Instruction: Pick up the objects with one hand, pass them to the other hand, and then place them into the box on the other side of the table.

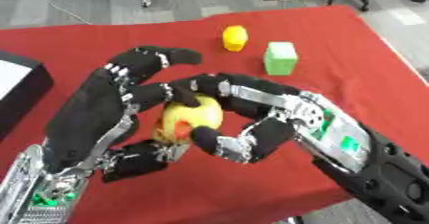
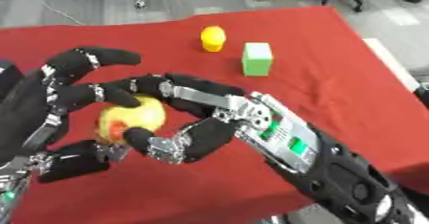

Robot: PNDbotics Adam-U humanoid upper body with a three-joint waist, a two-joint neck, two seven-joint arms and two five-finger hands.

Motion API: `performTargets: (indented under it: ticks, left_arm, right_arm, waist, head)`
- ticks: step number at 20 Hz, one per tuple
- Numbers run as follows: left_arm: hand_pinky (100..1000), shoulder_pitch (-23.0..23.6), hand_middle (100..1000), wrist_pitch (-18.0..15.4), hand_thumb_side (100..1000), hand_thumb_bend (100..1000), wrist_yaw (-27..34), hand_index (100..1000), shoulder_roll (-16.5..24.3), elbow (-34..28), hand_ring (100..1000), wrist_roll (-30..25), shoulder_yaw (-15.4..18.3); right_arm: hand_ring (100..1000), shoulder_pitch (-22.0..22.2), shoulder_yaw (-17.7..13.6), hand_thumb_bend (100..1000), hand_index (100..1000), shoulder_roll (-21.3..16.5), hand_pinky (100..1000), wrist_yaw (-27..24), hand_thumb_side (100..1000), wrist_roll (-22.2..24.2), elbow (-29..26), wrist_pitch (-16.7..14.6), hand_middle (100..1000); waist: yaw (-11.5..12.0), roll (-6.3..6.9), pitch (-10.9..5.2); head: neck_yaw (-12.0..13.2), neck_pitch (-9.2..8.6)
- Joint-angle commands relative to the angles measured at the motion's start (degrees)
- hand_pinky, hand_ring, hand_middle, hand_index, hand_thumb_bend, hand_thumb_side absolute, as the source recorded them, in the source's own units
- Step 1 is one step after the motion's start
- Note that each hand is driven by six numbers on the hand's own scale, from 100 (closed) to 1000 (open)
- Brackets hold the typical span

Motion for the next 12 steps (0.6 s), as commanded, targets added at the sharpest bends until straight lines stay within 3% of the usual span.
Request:
performTargets:
  ticks: [1,12]
  left_arm:
    - [786,-0.4,777,0.5,131,153,0.0,501,0.0,-0.2,770,0.2,1.2]
    - [787,0.6,778,1.2,140,149,-1.0,502,0.4,0.3,770,-0.1,1.3]
  right_arm:
    - [654,-0.5,-1.0,100,923,-0.5,1000,-0.9,542,-1.9,-1.3,0.5,874]
    - [660,-1.2,-4.1,100,924,-0.6,1000,-2.9,546,-8.8,-1.3,2.4,882]
  waist:
    - [-0.1,0.02,-0.79]
    - [-0.2,-0.01,-0.88]
  head:
    - [-0.3,-0.16]
    - [-0.5,-0.16]
